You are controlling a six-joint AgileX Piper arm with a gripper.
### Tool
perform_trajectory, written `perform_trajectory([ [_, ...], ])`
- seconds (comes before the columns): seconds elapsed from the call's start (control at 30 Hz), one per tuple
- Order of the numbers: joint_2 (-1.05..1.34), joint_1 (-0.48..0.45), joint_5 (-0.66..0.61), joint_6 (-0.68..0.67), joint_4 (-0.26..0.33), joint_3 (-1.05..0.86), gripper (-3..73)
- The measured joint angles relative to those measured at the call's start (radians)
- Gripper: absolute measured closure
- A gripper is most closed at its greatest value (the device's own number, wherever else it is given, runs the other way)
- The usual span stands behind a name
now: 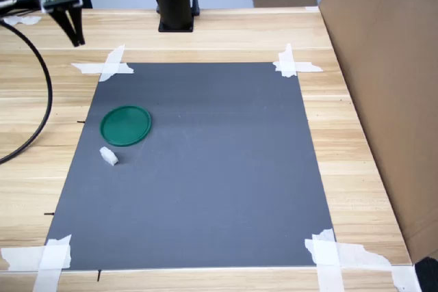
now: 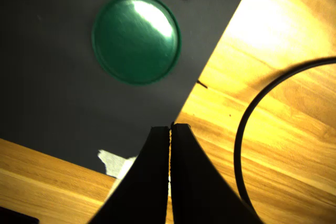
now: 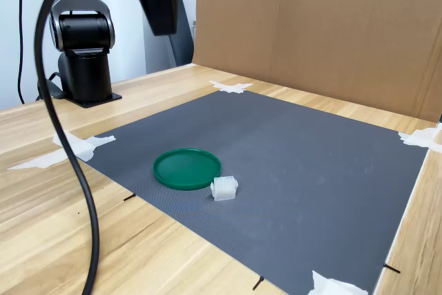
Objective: Grasp a white terminal and put it in the green lid.
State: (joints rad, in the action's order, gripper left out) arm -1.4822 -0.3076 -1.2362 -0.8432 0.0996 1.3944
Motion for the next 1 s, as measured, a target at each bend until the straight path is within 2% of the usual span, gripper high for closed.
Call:
perform_trajectory([
  [0.03, -0.037, -0.005, 0.0, -0.007, -0.058, 0.0, 72.2],
  [0.07, -0.07, -0.006, 0.001, -0.011, -0.082, 0.0, 72.2],
  [0.2, -0.104, 0.006, 0.027, -0.014, -0.1, 0.0, 72.2],
  [0.4, -0.112, 0.093, 0.105, 0.048, -0.132, 0.0, 72.2],
  [0.6, -0.174, 0.099, 0.116, 0.016, -0.18, 0.001, 72.2],
  [0.63, -0.215, 0.099, 0.116, -0.038, -0.202, 0.008, 72.2],
  [0.8, -0.259, 0.099, 0.117, -0.101, -0.21, 0.072, 72.1],
  [0.9, -0.266, 0.099, 0.12, -0.193, -0.219, 0.112, 72.1],
  [0.93, -0.266, 0.105, 0.123, -0.266, -0.219, 0.118, 72.1],
  [1.0, -0.266, 0.113, 0.123, -0.299, -0.215, 0.118, 72.1],
])
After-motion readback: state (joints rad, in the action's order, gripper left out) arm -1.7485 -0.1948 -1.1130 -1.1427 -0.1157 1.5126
